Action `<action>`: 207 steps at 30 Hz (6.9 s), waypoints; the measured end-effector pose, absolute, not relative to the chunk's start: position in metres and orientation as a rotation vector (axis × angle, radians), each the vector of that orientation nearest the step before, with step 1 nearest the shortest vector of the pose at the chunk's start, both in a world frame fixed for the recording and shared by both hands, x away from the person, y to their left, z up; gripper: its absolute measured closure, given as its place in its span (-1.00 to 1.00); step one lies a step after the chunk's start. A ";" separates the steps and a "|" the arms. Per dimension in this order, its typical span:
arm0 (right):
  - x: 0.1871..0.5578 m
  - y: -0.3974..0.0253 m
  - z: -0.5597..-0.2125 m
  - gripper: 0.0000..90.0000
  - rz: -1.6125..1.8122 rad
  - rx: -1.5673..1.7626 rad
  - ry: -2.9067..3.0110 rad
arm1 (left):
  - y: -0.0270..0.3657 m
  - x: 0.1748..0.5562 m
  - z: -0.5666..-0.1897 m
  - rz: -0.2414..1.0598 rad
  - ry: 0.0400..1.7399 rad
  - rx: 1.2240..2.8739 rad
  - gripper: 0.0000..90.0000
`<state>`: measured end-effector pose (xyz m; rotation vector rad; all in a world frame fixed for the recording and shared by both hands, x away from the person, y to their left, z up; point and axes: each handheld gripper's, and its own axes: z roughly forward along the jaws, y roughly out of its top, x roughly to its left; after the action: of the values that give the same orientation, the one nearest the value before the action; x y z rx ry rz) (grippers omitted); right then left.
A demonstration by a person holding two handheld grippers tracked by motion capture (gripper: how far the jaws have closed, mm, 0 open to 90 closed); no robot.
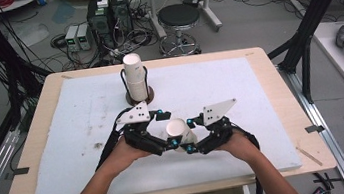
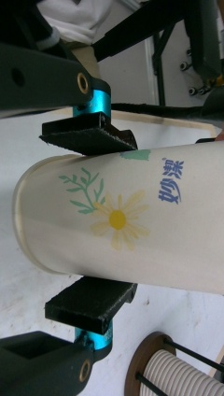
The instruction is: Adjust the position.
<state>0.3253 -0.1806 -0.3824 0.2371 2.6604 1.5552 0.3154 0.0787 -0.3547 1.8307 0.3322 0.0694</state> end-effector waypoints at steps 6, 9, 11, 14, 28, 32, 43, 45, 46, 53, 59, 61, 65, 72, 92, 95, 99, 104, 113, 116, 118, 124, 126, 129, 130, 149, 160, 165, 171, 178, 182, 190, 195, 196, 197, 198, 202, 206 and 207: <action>0.328 -0.181 -0.374 -0.24 1.464 0.218 2.701 | 0.084 0.315 -0.349 0.063 0.307 1.878 -0.73; 0.330 -0.182 -0.370 -0.24 1.448 0.221 2.713 | 0.086 0.315 -0.346 0.067 0.308 1.885 -0.73; 0.330 -0.183 -0.368 -0.24 1.436 0.221 2.726 | 0.088 0.315 -0.344 0.069 0.308 1.893 -0.73; 0.331 -0.182 -0.365 -0.24 1.408 0.202 2.742 | 0.089 0.315 -0.342 0.062 0.302 1.904 -0.73; 0.333 -0.177 -0.354 -0.24 1.311 0.137 2.781 | 0.089 0.316 -0.343 0.042 0.288 1.971 -0.72; 0.334 -0.174 -0.350 -0.24 1.253 0.111 2.803 | 0.089 0.317 -0.341 0.040 0.287 1.978 -0.72; 0.333 -0.160 -0.342 -0.23 1.065 0.041 2.866 | 0.085 0.322 -0.338 0.025 0.275 2.039 -0.69; 0.333 -0.158 -0.341 -0.23 1.048 0.029 2.871 | 0.083 0.322 -0.338 0.019 0.270 2.053 -0.70; 0.333 -0.157 -0.340 -0.23 1.031 0.025 2.879 | 0.082 0.323 -0.338 0.021 0.265 2.066 -0.69; 0.330 -0.151 -0.337 -0.23 0.931 -0.006 2.912 | 0.077 0.324 -0.339 -0.006 0.250 2.103 -0.65; 0.329 -0.145 -0.336 -0.23 0.858 -0.035 2.932 | 0.073 0.325 -0.337 -0.027 0.231 2.123 -0.60; 0.328 -0.143 -0.336 -0.23 0.847 -0.039 2.937 | 0.072 0.325 -0.337 -0.034 0.231 2.130 -0.57; 0.328 -0.143 -0.337 -0.23 0.842 -0.045 2.938 | 0.071 0.326 -0.339 -0.041 0.225 2.156 -0.48; 0.328 -0.143 -0.338 -0.23 0.824 -0.046 2.949 | 0.069 0.327 -0.341 -0.063 0.216 2.184 -0.23; 0.332 -0.155 -0.336 -0.51 0.957 0.079 2.932 | 0.076 0.325 -0.345 -0.038 0.219 2.155 -0.17; 0.332 -0.163 -0.334 -0.51 1.042 0.127 2.905 | 0.081 0.326 -0.346 -0.027 0.226 2.139 -0.17; 0.333 -0.174 -0.333 -0.52 1.153 0.178 2.847 | 0.086 0.325 -0.349 -0.015 0.243 2.112 -0.17; 0.331 -0.186 -0.331 -0.52 1.281 0.240 2.771 | 0.090 0.324 -0.351 -0.009 0.261 2.067 -0.17; 0.325 -0.203 -0.337 -0.55 1.429 0.302 2.657 | 0.096 0.322 -0.354 0.008 0.275 1.995 -0.17; 0.322 -0.207 -0.343 -0.55 1.488 0.316 2.617 | 0.098 0.321 -0.355 0.009 0.276 1.966 -0.17; 0.320 -0.208 -0.349 -0.55 1.531 0.330 2.594 | 0.098 0.320 -0.355 0.011 0.271 1.954 -0.17; 0.316 -0.211 -0.364 -0.55 1.601 0.347 2.560 | 0.101 0.318 -0.356 0.009 0.266 1.937 -0.17; 0.316 -0.212 -0.368 -0.55 1.625 0.351 2.553 | 0.102 0.318 -0.357 0.011 0.262 1.930 -0.17; 0.316 -0.215 -0.373 -0.55 1.643 0.363 2.552 | 0.104 0.319 -0.357 0.004 0.254 1.921 -0.17; 0.316 -0.215 -0.374 -0.55 1.650 0.368 2.553 | 0.104 0.318 -0.357 0.003 0.252 1.918 -0.17; 0.316 -0.214 -0.386 -0.55 1.787 0.324 2.562 | 0.104 0.315 -0.354 -0.022 0.205 1.862 -0.17; 0.318 -0.209 -0.389 -0.48 1.827 0.286 2.575 | 0.101 0.313 -0.354 -0.042 0.175 1.850 -0.17; 0.320 -0.210 -0.389 -0.44 1.899 0.287 2.563 | 0.101 0.314 -0.354 -0.045 0.173 1.829 -0.17; 0.321 -0.212 -0.392 -0.34 1.971 0.276 2.534 | 0.103 0.313 -0.358 -0.054 0.187 1.813 -0.17; 0.321 -0.214 -0.391 -0.26 1.988 0.285 2.515 | 0.103 0.312 -0.361 -0.049 0.207 1.813 -0.18; 0.321 -0.214 -0.390 -0.26 1.982 0.283 2.530 | 0.099 0.311 -0.363 -0.056 0.269 1.839 -0.55; 0.322 -0.216 -0.380 -0.26 1.851 0.274 2.577 | 0.103 0.310 -0.360 -0.028 0.285 1.898 -0.70; 0.324 -0.218 -0.370 -0.26 1.749 0.265 2.619 | 0.106 0.311 -0.355 -0.007 0.288 1.937 -0.69; 0.324 -0.218 -0.369 -0.26 1.728 0.261 2.626 | 0.107 0.311 -0.354 -0.007 0.286 1.942 -0.69; 0.324 -0.218 -0.367 -0.26 1.705 0.256 2.634 | 0.107 0.311 -0.353 -0.002 0.289 1.946 -0.69; 0.324 -0.218 -0.365 -0.26 1.679 0.256 2.643 | 0.108 0.311 -0.353 0.007 0.290 1.956 -0.69; 0.324 -0.215 -0.359 -0.26 1.573 0.239 2.689 | 0.108 0.311 -0.350 0.030 0.294 1.985 -0.69; 0.324 -0.212 -0.353 -0.26 1.501 0.226 2.719 | 0.107 0.312 -0.348 0.041 0.290 2.013 -0.69; 0.324 -0.210 -0.352 -0.26 1.481 0.213 2.726 | 0.107 0.312 -0.347 0.048 0.286 2.023 -0.69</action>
<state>0.3244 -0.2105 -0.3516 0.2128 2.7264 1.4813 0.3119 0.1066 -0.3472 2.0227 0.2865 0.0478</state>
